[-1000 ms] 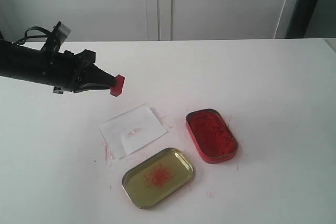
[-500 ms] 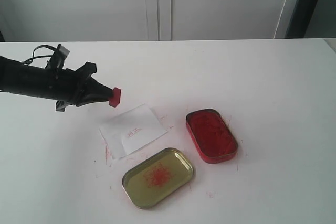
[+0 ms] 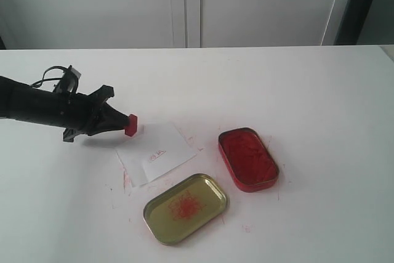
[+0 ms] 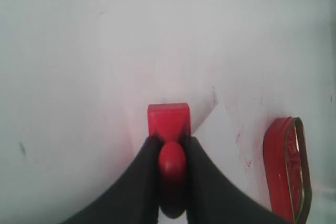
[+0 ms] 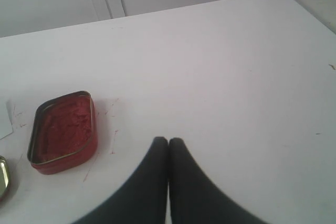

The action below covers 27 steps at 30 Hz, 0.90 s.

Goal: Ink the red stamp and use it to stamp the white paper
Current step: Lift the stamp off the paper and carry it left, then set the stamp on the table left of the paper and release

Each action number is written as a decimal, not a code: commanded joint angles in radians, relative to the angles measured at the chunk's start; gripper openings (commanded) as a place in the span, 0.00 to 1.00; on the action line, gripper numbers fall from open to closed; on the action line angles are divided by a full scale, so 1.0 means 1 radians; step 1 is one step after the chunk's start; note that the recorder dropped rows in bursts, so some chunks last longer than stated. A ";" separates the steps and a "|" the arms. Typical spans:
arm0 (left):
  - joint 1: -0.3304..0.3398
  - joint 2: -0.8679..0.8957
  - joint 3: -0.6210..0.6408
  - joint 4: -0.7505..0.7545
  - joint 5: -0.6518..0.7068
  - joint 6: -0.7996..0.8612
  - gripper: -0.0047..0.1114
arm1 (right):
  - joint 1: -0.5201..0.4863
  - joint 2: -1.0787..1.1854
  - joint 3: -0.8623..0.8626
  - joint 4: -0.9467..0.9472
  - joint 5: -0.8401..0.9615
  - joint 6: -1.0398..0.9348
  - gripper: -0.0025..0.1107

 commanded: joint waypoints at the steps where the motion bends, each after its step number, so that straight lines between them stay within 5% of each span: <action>1: 0.002 -0.005 -0.004 -0.022 -0.005 -0.004 0.04 | 0.006 -0.003 0.005 0.000 -0.014 0.002 0.02; 10: 0.002 -0.005 -0.004 0.001 -0.036 -0.037 0.04 | 0.006 -0.003 0.005 0.000 -0.014 0.002 0.02; 18: 0.002 -0.005 -0.004 0.055 -0.064 -0.084 0.32 | 0.006 -0.003 0.005 0.000 -0.014 0.002 0.02; 27: 0.055 -0.009 -0.004 0.059 -0.001 -0.088 0.34 | 0.006 -0.003 0.005 0.000 -0.014 0.002 0.02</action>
